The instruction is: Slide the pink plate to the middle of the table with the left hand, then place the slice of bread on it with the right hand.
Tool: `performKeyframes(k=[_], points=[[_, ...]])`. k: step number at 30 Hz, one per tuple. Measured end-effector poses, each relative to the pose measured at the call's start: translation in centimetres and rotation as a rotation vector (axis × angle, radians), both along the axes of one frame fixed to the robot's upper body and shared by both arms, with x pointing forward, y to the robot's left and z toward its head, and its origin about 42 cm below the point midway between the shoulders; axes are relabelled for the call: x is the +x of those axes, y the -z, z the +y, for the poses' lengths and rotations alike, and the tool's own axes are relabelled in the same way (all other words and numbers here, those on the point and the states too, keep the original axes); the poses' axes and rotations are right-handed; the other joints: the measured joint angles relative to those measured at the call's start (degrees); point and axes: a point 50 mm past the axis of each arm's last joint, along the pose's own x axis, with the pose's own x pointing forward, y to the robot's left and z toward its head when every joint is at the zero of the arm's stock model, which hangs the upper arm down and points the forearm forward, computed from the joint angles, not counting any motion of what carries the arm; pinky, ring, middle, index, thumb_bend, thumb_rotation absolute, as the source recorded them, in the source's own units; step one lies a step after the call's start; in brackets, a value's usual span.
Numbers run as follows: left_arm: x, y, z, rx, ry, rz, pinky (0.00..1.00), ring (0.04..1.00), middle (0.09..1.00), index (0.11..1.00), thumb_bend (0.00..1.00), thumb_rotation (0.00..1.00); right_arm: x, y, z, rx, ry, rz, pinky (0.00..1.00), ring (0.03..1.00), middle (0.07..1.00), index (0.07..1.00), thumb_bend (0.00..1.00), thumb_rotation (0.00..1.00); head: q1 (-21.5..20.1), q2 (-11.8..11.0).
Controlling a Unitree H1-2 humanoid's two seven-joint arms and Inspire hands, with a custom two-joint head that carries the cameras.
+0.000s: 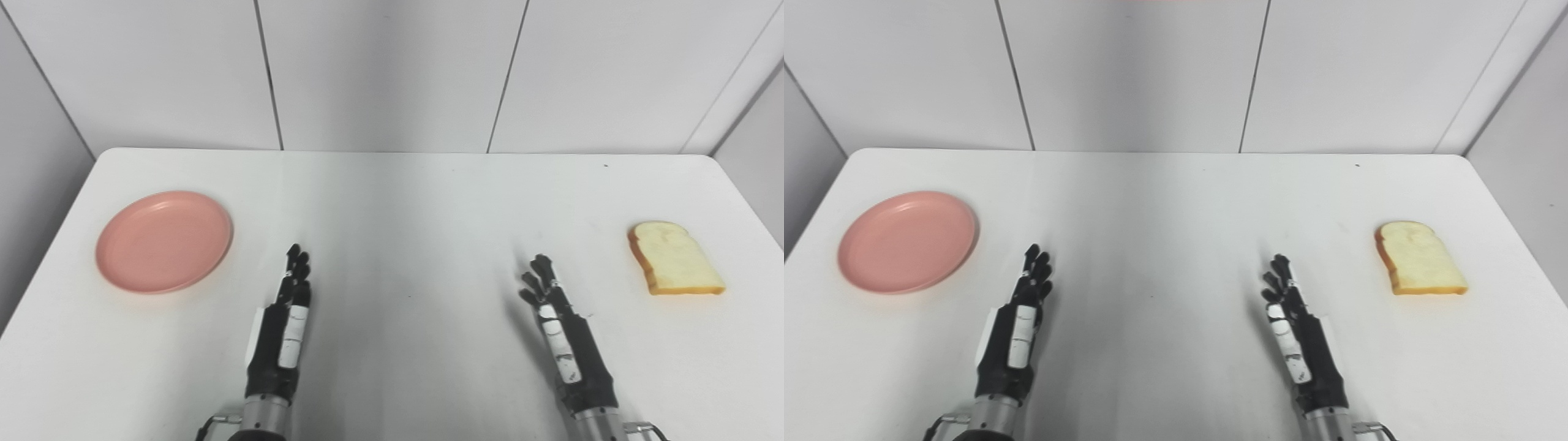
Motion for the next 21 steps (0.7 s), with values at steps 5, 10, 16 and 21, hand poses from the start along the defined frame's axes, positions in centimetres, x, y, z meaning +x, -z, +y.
performKeyframes(k=[5,10,16,21], points=[[0.1,0.4,-0.9,0.032,0.002,-0.019,1.0,1.0,1.0,1.0,0.79,1.0,0.4,0.0,-1.1,0.004,-0.019,-0.03,0.97,0.969,0.992,0.998,0.75,0.99,5.01,-2.64],[0.5,0.7,-2.1,0.047,0.0,-0.039,1.0,1.0,1.0,1.0,0.78,1.0,0.9,0.2,-2.3,0.022,-0.017,-0.028,0.98,0.969,0.989,0.995,0.76,0.97,7.22,-4.14],[1.7,0.6,-3.4,0.041,0.014,-0.106,1.0,1.0,1.0,1.0,0.75,1.0,1.4,0.4,-2.6,0.042,-0.024,-0.047,0.98,0.973,0.995,1.0,0.78,0.98,7.49,-8.09],[1.8,0.5,-3.5,0.032,0.01,-0.138,1.0,1.0,1.0,1.0,0.79,1.0,1.5,0.4,-2.6,0.028,-0.021,-0.055,0.97,0.965,0.989,1.0,0.79,0.98,6.78,-9.06]])
